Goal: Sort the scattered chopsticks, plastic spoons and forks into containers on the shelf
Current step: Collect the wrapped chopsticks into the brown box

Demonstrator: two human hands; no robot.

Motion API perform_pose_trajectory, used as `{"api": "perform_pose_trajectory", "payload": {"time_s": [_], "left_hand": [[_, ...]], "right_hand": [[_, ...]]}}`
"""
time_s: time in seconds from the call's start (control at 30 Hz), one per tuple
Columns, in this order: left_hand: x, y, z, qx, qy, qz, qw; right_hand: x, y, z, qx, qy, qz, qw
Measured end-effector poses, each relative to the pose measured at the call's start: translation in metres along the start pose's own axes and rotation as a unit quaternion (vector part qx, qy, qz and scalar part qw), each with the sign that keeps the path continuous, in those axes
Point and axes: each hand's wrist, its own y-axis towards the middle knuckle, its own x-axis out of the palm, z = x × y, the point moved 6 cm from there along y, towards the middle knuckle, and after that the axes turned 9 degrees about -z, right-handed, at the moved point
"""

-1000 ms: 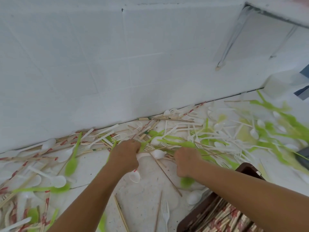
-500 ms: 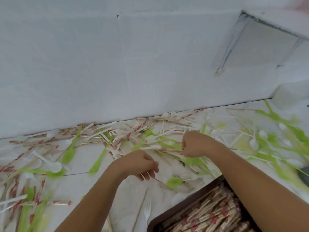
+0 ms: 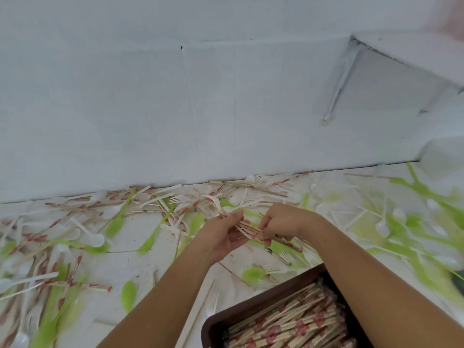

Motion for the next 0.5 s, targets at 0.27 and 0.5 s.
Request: {"api": "perform_pose_trajectory", "payload": {"time_s": [0.27, 0.5], "left_hand": [[-0.048, -0.025, 0.012, 0.013, 0.208, 0.077, 0.975], [-0.105, -0.059, 0.038, -0.115, 0.524, 0.255, 0.805]], "right_hand": [[-0.005, 0.000, 0.008, 0.005, 0.084, -0.001, 0.996], [-0.022, 0.008, 0.013, 0.020, 0.104, 0.085, 0.991]]}}
